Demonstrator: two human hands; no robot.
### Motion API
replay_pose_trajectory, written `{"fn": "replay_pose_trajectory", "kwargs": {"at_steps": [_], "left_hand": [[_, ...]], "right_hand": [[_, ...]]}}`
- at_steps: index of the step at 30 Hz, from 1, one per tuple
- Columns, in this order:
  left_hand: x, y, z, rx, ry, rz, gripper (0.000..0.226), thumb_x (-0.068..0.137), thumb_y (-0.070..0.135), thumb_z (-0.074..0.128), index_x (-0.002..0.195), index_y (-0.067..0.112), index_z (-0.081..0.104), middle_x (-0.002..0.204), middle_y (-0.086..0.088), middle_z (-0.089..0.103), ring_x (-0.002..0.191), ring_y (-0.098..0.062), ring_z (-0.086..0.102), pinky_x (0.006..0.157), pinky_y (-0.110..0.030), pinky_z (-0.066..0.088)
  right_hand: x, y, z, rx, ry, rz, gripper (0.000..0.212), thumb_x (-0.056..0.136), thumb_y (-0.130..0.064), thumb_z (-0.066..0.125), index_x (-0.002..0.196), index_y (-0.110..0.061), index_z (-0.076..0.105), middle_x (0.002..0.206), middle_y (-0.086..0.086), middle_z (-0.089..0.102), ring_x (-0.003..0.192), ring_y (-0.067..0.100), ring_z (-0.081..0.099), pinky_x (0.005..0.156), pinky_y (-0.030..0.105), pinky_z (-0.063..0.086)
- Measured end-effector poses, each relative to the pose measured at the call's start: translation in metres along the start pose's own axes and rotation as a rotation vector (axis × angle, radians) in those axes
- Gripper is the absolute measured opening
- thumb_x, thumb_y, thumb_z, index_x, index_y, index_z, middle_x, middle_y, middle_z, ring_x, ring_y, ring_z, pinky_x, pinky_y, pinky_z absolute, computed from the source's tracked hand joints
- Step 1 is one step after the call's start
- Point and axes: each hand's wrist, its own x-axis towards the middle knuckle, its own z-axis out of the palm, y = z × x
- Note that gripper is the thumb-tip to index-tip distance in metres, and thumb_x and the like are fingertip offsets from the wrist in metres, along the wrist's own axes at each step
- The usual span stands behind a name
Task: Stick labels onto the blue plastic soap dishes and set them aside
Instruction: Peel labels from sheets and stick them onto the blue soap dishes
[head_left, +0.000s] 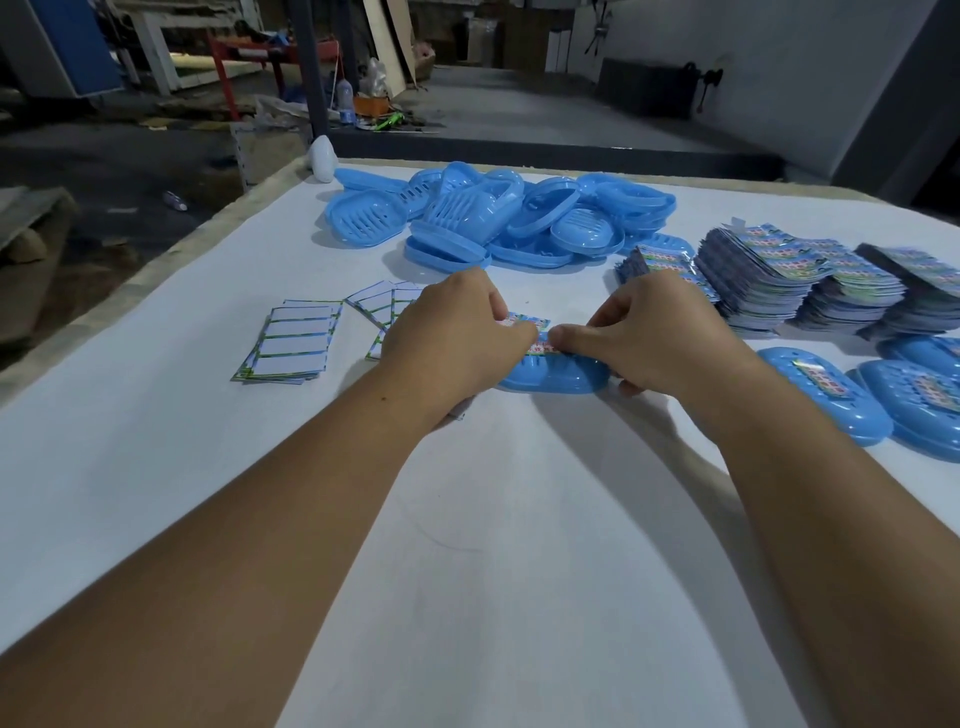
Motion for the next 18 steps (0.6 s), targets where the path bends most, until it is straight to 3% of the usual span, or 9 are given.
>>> {"fn": "replay_pose_trajectory", "kwargs": {"at_steps": [3, 6, 8, 10, 13, 15, 18], "left_hand": [[0.004, -0.003, -0.002, -0.046, 0.059, -0.027, 0.023, 0.085, 0.052, 0.062, 0.087, 0.030, 0.054, 0.080, 0.017, 0.051, 0.076, -0.003, 0.053, 0.058, -0.028, 0.033], [0.007, -0.005, -0.004, -0.045, 0.107, -0.033, 0.020, 0.088, 0.050, 0.060, 0.091, 0.031, 0.056, 0.078, 0.017, 0.050, 0.080, -0.015, 0.057, 0.066, -0.031, 0.036], [0.008, -0.007, -0.004, -0.042, 0.123, -0.033, 0.020, 0.088, 0.050, 0.061, 0.091, 0.031, 0.057, 0.077, 0.018, 0.049, 0.082, -0.017, 0.056, 0.069, -0.031, 0.036], [0.008, -0.007, -0.004, -0.034, 0.129, -0.027, 0.019, 0.087, 0.049, 0.061, 0.092, 0.031, 0.058, 0.077, 0.018, 0.049, 0.083, -0.017, 0.057, 0.069, -0.031, 0.037], [0.008, -0.007, -0.005, -0.031, 0.138, -0.013, 0.018, 0.087, 0.049, 0.062, 0.092, 0.032, 0.058, 0.077, 0.018, 0.050, 0.083, -0.017, 0.058, 0.070, -0.031, 0.038], [0.007, -0.006, -0.005, -0.028, 0.135, -0.006, 0.018, 0.088, 0.049, 0.061, 0.091, 0.032, 0.058, 0.077, 0.017, 0.052, 0.083, -0.016, 0.059, 0.070, -0.032, 0.039], [0.006, -0.006, -0.004, -0.016, 0.122, -0.007, 0.019, 0.088, 0.050, 0.061, 0.090, 0.032, 0.058, 0.078, 0.015, 0.055, 0.083, -0.016, 0.060, 0.069, -0.032, 0.039]], "right_hand": [[0.004, 0.006, -0.001, 0.015, 0.067, -0.063, 0.042, 0.082, -0.057, 0.076, 0.073, -0.016, 0.071, 0.061, -0.002, 0.065, 0.056, 0.014, 0.056, 0.053, 0.028, 0.039], [0.002, 0.003, -0.004, 0.007, -0.009, -0.185, 0.035, 0.080, -0.060, 0.075, 0.093, -0.028, 0.069, 0.088, -0.016, 0.066, 0.082, 0.002, 0.061, 0.066, 0.022, 0.044], [-0.002, 0.000, -0.002, 0.011, -0.126, -0.264, 0.047, 0.073, -0.061, 0.078, 0.110, -0.035, 0.066, 0.106, -0.019, 0.066, 0.097, 0.001, 0.062, 0.081, 0.023, 0.050], [-0.006, -0.003, 0.002, 0.021, -0.198, -0.308, 0.063, 0.066, -0.059, 0.082, 0.122, -0.040, 0.060, 0.120, -0.019, 0.062, 0.101, 0.000, 0.060, 0.088, 0.026, 0.050], [-0.009, -0.005, 0.004, 0.012, -0.211, -0.319, 0.089, 0.057, -0.062, 0.085, 0.136, -0.043, 0.049, 0.124, -0.016, 0.053, 0.093, -0.006, 0.054, 0.076, 0.017, 0.043], [-0.011, -0.005, 0.004, -0.052, -0.197, -0.314, 0.091, 0.058, -0.069, 0.079, 0.139, -0.044, 0.044, 0.120, -0.014, 0.049, 0.088, -0.010, 0.050, 0.070, 0.013, 0.035], [-0.013, -0.006, 0.004, -0.198, -0.184, -0.280, 0.084, 0.063, -0.079, 0.068, 0.136, -0.044, 0.044, 0.113, -0.011, 0.049, 0.094, 0.005, 0.054, 0.075, 0.026, 0.041]]}}
